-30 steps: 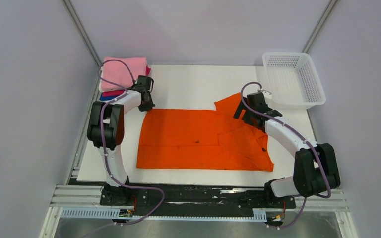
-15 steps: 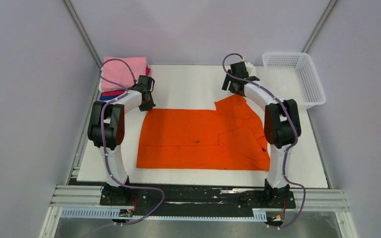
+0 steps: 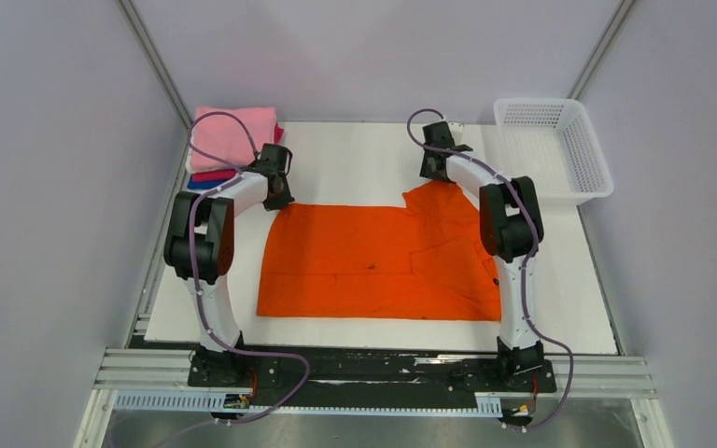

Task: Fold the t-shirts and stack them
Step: Grab the side of the flattened tshirt furthest away from the robot with both arms

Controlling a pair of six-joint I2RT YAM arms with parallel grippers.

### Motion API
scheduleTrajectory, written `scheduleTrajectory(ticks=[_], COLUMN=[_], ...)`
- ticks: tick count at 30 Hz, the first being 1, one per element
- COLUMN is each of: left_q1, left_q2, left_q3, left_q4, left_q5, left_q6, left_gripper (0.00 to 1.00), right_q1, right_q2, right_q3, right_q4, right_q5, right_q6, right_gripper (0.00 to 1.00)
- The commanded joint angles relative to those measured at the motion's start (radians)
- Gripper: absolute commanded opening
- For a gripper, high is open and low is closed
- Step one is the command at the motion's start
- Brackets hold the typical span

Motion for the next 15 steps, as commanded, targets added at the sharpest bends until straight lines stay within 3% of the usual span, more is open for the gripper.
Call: scheduleTrajectory(ticks=[1, 3, 9, 15], left_q1=[-0.009, -0.011, -0.020, -0.047], left_q2=[-0.070, -0.081, -0.121, -0.183], left_q3=[-0.029, -0.033, -0.057, -0.119], left_q4=[0.016, 0.019, 0.044, 0.084], left_q5=[0.007, 0.006, 0.018, 0.024], left_q6=[0.014, 0.014, 0.020, 0.022], left_gripper=[0.00, 0.00, 0.00, 0.00], right_q1=[-0.006, -0.006, -0.003, 0.010], right_q2=[-0.055, -0.080, -0.153, -0.276], right_q3=[-0.076, -0.103, -0.132, -0.223], right_q4=[-0.038, -0.037, 0.036, 0.102], right_q5=[0.021, 0.018, -0.014, -0.044], right_q6=[0.027, 0.044, 0.022, -0.033], right_gripper=[0.48, 0.42, 0.04, 0.00])
